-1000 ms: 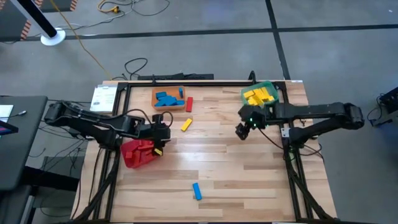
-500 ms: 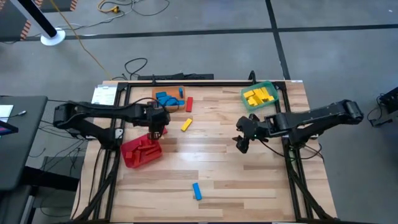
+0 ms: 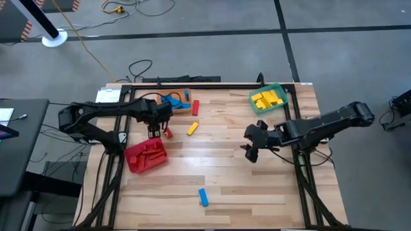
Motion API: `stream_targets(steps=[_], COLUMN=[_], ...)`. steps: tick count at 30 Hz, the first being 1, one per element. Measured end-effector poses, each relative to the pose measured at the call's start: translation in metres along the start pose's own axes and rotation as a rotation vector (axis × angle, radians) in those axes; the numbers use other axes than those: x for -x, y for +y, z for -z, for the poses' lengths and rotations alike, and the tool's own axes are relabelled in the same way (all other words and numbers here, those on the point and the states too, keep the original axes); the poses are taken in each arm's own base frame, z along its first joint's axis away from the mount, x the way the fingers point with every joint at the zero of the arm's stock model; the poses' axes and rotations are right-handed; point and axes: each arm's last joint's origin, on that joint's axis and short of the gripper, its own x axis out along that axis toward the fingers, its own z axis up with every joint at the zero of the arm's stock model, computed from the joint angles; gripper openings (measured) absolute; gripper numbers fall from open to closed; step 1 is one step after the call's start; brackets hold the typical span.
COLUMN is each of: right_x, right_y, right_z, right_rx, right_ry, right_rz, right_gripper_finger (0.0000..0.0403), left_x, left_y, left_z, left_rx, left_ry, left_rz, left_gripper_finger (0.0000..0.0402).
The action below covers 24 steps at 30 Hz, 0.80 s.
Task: Sort blocks
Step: Adjust the red bin
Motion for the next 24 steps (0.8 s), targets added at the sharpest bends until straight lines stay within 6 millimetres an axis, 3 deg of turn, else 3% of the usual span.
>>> stream_targets(steps=[10,24], right_x=[0.001,0.001], right_y=[0.004,0.004], right_z=[-0.001,-0.001], right_rx=[0.003,0.005], right_ry=[-0.021,-0.021], right_rz=[-0.023,-0.023], right_gripper_finger=[0.026,0.026], left_x=[0.001,0.015], left_y=[-0.008,-0.044], left_z=[0.008,0.004], left_rx=[0.016,-0.082], left_ry=[0.066,0.013], left_rz=[0.172,0.395], left_gripper_finger=[0.019,0.019])
